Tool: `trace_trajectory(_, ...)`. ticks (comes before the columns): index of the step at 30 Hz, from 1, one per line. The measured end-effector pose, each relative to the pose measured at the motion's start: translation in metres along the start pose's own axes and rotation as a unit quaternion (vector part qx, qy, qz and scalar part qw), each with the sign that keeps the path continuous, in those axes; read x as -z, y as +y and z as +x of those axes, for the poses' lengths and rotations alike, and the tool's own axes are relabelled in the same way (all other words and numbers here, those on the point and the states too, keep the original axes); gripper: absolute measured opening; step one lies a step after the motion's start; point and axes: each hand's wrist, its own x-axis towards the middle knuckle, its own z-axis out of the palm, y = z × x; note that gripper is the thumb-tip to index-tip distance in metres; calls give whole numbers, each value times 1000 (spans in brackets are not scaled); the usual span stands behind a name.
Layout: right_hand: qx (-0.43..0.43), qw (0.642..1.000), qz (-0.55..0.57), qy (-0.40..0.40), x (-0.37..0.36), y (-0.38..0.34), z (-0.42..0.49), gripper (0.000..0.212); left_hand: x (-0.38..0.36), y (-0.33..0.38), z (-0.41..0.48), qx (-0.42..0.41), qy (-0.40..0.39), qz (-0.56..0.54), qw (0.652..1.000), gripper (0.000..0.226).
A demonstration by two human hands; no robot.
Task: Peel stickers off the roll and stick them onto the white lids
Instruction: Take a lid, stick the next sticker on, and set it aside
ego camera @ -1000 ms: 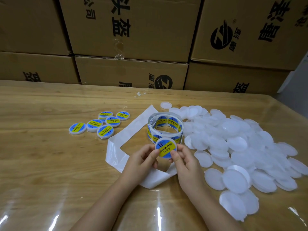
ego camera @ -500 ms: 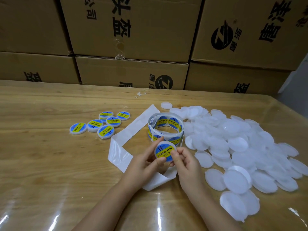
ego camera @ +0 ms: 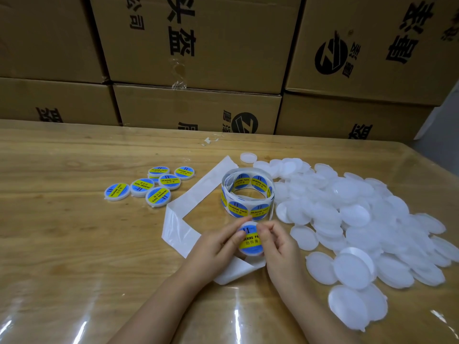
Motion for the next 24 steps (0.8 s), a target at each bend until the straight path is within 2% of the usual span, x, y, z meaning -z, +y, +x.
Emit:
trace_trajectory(3, 14, 1000, -25, -4, 0, -1, -1, 21, 0, -1, 2, 28, -3, -29, 999, 28)
trace_trajectory(5, 2, 999, -21, -34, -1, 0, -1, 10, 0, -2, 3, 43, 18, -61, 997, 25)
trace_trajectory(6, -10, 998, -22, -55, -2, 1, -2, 13, 1, -3, 4, 49, 33, -75, 995, 23)
trace_trajectory(8, -15, 996, -43, -81, -4, 3, -4, 33, 3, -3, 5, 58, 50, -95, 993, 20)
trace_trajectory(11, -14, 995, -52, -81, -5, 3, -4, 45, 4, -1, 5, 61, 52, -101, 992, 22)
trace_trajectory(16, -1, 997, -3, -74, -3, 1, -2, 25, 3, -3, 5, 63, 53, -103, 991, 24)
trace_trajectory(21, -2, 998, -17, -60, -2, 3, -1, 21, 3, -1, 4, 47, 46, -66, 996, 23)
trace_trajectory(24, -10, 998, -23, -54, -1, 3, -1, 11, 3, 1, 3, 29, 15, -41, 999, 43)
